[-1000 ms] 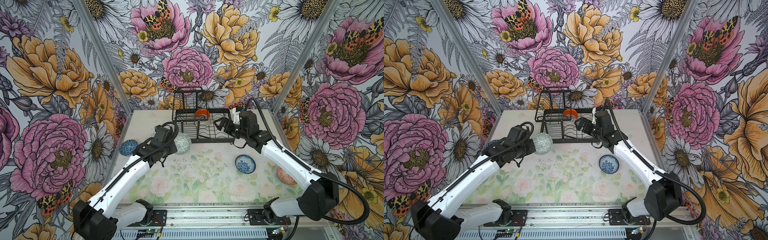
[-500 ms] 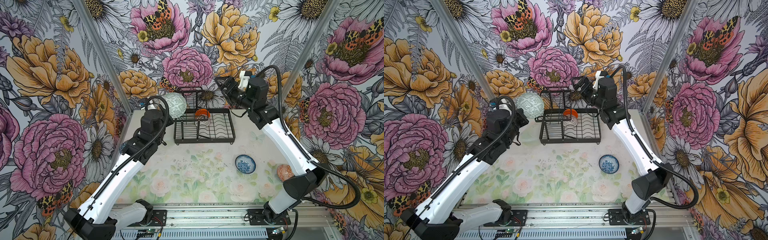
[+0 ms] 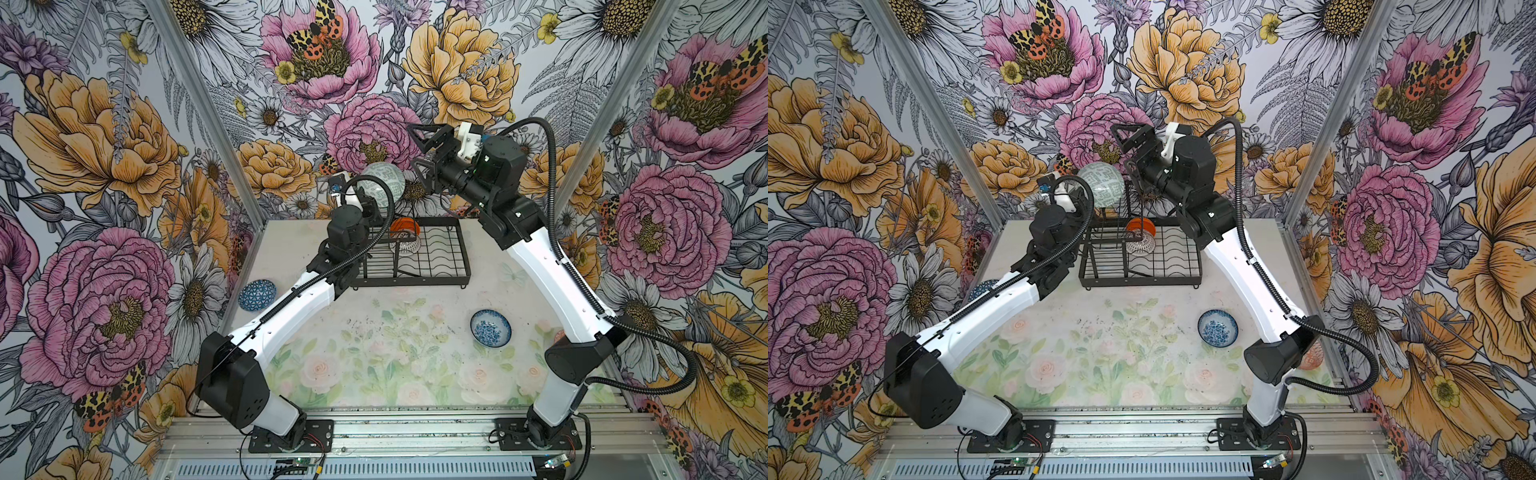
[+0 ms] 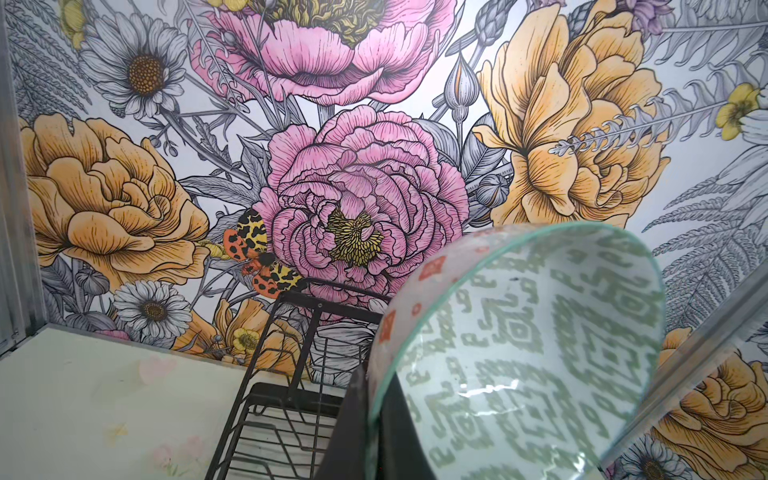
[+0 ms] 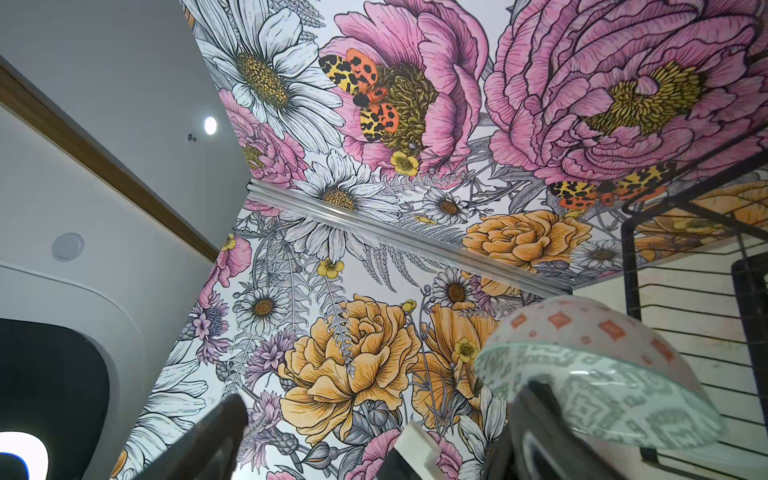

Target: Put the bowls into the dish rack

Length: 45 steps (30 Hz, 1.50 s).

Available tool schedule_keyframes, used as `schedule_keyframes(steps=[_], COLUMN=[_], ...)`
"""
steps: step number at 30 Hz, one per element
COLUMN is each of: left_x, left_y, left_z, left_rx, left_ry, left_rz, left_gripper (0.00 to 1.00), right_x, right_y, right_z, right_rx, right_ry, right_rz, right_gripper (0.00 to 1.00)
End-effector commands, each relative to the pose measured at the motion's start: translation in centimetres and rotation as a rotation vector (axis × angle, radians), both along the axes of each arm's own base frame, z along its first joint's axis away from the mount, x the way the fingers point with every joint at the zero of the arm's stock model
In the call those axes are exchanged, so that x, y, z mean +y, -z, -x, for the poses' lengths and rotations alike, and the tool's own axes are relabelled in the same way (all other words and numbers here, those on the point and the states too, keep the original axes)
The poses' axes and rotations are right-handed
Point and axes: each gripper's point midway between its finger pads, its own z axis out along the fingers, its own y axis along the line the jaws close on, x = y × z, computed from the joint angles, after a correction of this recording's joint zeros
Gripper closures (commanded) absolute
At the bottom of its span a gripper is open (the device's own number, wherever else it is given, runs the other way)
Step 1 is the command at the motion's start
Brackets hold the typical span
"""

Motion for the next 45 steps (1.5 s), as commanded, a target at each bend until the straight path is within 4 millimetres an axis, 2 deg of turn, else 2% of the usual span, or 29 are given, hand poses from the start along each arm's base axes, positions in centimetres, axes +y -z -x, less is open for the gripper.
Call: schedule_keyframes(steps=[1,5,12,18,28,45], left_x=[0.7,-0.9,-2.5,-3.7,-2.6,-2.1], left_y=[-6.9,-6.9,-5.9,-5.4,-4.2,-4.8], left_z=[1.2,0.7,0.6,1.4,2.2,3.8], left_rx=[-0.233,-0.266,-0.271,-0.285,-0.267,-0.303], left_ry=[-0.023,-0.004,-0.001,0.003,-0.054,-0.075], left_rz=[0.096,0.076,0.055,0.014,-0.022,-0.051], left_gripper=[1.00,1.00,1.00,1.00,1.00,1.00], right_x=[0.5,0.9,1.6,1.6,1.1,2.0], right_y=[0.7,1.4,2.4,3.5,4.3,5.7], right_z=[-0.9,-1.6,-2.7,-3.9,-5.0,-5.5], right_rx=[0.061,0.114,0.182,0.245,0.276,0.322], right_ry=[0.005,0.001,0.005,0.034,0.088,0.073], right_rz=[-0.049,-0.092,-0.152,-0.201,-0.227,-0.235], right_gripper=[0.01,0.01,0.01,0.09,0.30,0.52])
